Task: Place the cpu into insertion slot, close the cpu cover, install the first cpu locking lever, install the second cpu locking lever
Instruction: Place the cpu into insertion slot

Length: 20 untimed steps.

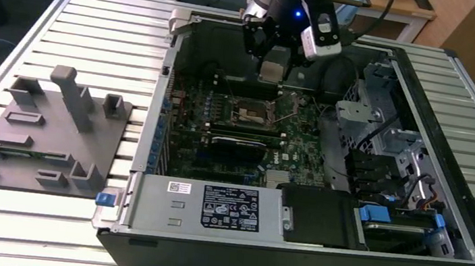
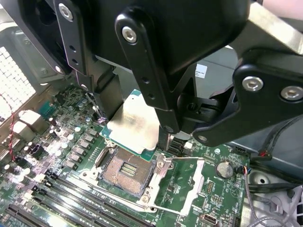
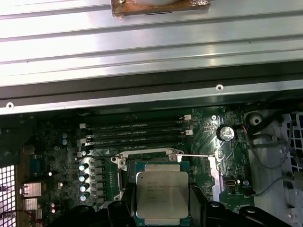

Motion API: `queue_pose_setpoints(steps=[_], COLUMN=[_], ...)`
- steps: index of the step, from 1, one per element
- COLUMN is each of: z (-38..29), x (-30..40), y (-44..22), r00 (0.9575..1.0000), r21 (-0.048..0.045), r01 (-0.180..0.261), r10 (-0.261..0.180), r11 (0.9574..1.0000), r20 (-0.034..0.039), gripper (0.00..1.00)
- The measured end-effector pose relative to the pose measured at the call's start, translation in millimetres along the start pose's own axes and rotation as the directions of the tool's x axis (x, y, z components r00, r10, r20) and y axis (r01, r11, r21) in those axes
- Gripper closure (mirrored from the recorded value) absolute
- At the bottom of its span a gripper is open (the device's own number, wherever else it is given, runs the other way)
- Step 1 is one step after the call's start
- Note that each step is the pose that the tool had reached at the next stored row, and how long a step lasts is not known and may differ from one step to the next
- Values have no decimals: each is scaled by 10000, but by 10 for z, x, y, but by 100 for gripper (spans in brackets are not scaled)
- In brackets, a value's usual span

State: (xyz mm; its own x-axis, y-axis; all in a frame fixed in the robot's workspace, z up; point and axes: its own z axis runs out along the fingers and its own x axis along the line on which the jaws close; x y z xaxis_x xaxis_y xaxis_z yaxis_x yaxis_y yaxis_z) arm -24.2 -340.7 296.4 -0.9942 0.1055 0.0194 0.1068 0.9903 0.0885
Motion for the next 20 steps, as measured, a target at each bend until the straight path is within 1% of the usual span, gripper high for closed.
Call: queue_pose_setpoints(steps=[6, 8, 11, 14, 17, 18, 20], z=[0, 0, 0, 0, 0, 0, 0], x=[0, 0, 0, 0, 0, 0, 0], y=[0, 0, 0, 0, 0, 0, 0], r00=[10000, 9999, 9991, 9965, 9912, 9902, 9901], r21=[0, -2, -9, -20, -34, -35, -35], r01=[-18, -130, -422, -838, -1320, -1390, -1397], r10=[18, 130, 422, 838, 1320, 1391, 1397], r11=[10000, 9999, 9991, 9965, 9912, 9903, 9902], r20=[2, 12, 38, 75, 116, 121, 123], gripper=[46, 46, 46, 46, 46, 46, 46])
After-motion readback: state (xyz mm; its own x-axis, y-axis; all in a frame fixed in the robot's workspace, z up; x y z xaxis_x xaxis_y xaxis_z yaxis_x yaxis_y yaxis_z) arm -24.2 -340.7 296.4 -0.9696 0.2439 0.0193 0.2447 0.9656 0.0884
